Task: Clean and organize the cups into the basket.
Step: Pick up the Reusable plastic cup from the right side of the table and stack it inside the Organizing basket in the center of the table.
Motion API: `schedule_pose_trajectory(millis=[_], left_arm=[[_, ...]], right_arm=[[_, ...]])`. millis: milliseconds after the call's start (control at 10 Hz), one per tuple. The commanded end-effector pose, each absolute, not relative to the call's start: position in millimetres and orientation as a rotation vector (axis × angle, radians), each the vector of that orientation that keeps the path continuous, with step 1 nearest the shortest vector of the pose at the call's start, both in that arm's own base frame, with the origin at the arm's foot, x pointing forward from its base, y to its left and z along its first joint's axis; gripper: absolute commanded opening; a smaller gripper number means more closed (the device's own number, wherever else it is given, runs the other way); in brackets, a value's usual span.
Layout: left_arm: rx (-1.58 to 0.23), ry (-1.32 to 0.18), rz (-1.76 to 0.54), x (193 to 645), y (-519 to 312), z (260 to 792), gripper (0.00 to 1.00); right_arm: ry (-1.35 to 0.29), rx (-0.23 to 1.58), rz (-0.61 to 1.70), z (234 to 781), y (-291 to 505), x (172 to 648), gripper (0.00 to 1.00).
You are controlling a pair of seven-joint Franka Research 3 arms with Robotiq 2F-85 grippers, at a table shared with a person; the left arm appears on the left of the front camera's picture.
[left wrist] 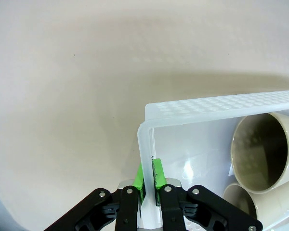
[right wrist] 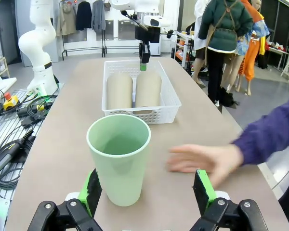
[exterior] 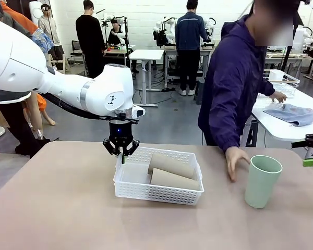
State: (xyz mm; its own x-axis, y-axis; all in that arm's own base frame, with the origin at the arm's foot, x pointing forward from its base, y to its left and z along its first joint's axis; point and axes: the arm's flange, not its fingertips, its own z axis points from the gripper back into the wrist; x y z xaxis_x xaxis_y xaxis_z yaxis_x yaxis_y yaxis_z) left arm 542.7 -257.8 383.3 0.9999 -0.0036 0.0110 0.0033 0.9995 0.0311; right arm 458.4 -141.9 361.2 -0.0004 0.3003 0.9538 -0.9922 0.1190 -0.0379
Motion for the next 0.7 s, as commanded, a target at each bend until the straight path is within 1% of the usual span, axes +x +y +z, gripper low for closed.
schedule_pose_trajectory(millis=[0, 300, 600], left_arm=[[0.033, -0.014, -0.006, 542.1, -257.3, 384.7, 0.00], [0.033, -0.014, -0.006, 542.1, -257.3, 384.7, 0.00], [0.033, -0.014, -0.006, 542.1, -257.3, 384.7, 0.00]], right_arm=[[-0.998, 0.915, 1.274, 327.0, -136.8, 463.0, 1.00], [-0.927, 0.925, 1.256, 277.4, -127.0, 462.5, 1.00], [-0.876, 0.936, 1.288, 250.6, -112.5, 456.1, 1.00]])
